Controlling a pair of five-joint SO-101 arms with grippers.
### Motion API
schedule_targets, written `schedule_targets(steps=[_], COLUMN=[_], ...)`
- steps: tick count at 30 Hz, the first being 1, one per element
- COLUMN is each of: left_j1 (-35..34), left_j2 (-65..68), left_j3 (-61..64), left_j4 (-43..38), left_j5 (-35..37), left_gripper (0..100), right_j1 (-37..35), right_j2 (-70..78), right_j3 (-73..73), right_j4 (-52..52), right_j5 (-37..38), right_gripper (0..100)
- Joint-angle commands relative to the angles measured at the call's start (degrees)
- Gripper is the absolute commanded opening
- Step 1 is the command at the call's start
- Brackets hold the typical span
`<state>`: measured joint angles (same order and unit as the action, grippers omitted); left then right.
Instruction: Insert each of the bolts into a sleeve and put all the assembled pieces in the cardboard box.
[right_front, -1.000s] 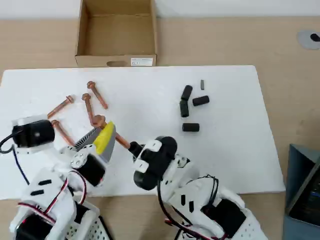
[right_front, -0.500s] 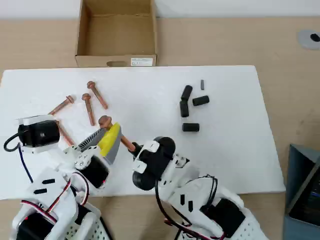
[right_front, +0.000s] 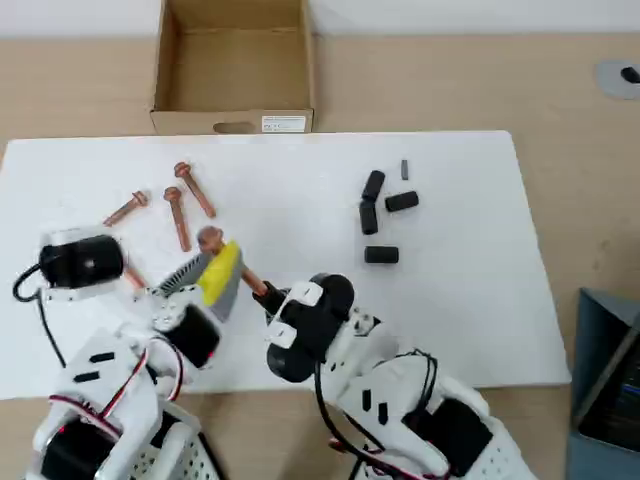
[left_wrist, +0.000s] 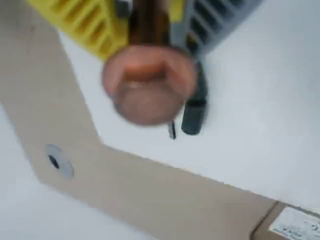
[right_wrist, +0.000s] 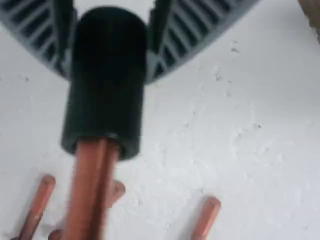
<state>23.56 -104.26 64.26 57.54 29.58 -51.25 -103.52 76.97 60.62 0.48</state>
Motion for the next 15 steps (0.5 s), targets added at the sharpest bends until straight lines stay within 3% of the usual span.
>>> schedule_targets(steps=[1, 5, 15], left_j1=[-0.53, -0.44, 12.13], left_j2=[-0.13, -0.13, -0.13], left_j3=[0.26, 0.79, 0.35], left_j4=[-1.49, -1.14, 6.33], left_j5=[-0.26, -0.18, -0.53], left_gripper=[0, 0, 0], right_j1=[-0.48, -0.48, -0.48], right_j2=[-8.4, -8.4, -8.4], right_j3=[-0.48, -0.48, -0.4], right_j4=[-1.49, -1.49, -1.49], right_j5=[0.44, 0.44, 0.44], right_gripper=[0.9, 0.9, 0.9])
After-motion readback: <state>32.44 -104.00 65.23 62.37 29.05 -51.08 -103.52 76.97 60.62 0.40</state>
